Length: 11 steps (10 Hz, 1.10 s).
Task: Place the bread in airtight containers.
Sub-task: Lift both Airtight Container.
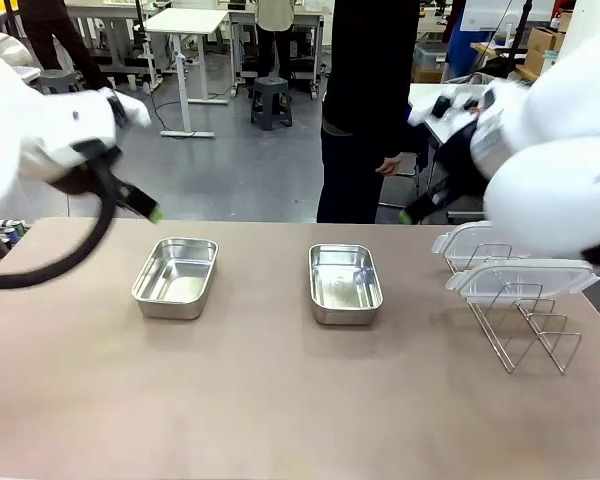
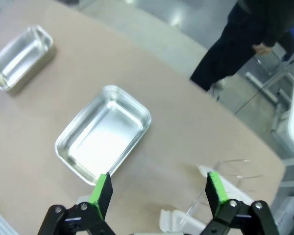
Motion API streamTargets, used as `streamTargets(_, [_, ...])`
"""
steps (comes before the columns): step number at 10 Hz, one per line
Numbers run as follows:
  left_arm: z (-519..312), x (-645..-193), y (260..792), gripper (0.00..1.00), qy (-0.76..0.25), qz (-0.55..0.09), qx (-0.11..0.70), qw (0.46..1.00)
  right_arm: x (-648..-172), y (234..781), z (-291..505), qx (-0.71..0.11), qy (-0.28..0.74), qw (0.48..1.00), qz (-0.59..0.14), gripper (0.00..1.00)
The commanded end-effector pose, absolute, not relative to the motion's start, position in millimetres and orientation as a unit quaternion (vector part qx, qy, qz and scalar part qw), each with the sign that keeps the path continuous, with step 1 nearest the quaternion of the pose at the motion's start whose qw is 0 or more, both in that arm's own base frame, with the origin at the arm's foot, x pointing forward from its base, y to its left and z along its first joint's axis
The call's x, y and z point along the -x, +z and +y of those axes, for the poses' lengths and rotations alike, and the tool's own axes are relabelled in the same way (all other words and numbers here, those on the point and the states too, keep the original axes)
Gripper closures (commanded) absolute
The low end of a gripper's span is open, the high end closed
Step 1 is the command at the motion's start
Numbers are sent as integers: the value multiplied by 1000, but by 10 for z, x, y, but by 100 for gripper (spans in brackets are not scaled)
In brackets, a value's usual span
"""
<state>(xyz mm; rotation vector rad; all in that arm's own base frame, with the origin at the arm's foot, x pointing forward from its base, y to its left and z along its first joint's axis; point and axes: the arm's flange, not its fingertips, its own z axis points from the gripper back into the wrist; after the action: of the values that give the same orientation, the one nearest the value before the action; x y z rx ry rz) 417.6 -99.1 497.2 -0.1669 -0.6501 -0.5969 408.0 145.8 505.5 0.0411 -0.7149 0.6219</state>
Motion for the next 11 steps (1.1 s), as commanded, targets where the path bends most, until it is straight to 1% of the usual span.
streamTargets(1, [-262, -4179, 5384, 0, -352, -302, 135, 876, -3935, 5452, 826, -77, 320, 868, -370, 0])
streamTargets(2, [85, -4137, 5494, 0, -394, -308, 154, 852, -3793, 5586, 413, -110, 334, 851, -391, 0])
streamTargets(3, [490, -4107, 5546, 0, -415, -321, 182, 832, -3680, 5657, 13, -145, 357, 826, -412, 0])
streamTargets(5, [1304, -3894, 5422, 0, -410, -365, 232, 803, -3453, 5568, -700, -204, 381, 780, -452, 0])
streamTargets(6, [1481, -3779, 5326, 0, -406, -383, 250, 791, -3346, 5478, -937, -227, 386, 762, -467, 0])
streamTargets(7, [1544, -3700, 5197, 0, -406, -403, 267, 775, -3275, 5382, -1117, -238, 392, 750, -477, 0])
streamTargets(9, [1474, -3570, 5038, 0, -396, -429, 282, 762, -3110, 5225, -1382, -261, 400, 727, -492, 0])
streamTargets(11, [1356, -3500, 5017, 0, -379, -431, 286, 767, -3065, 5131, -1453, -272, 387, 728, -496, 0])
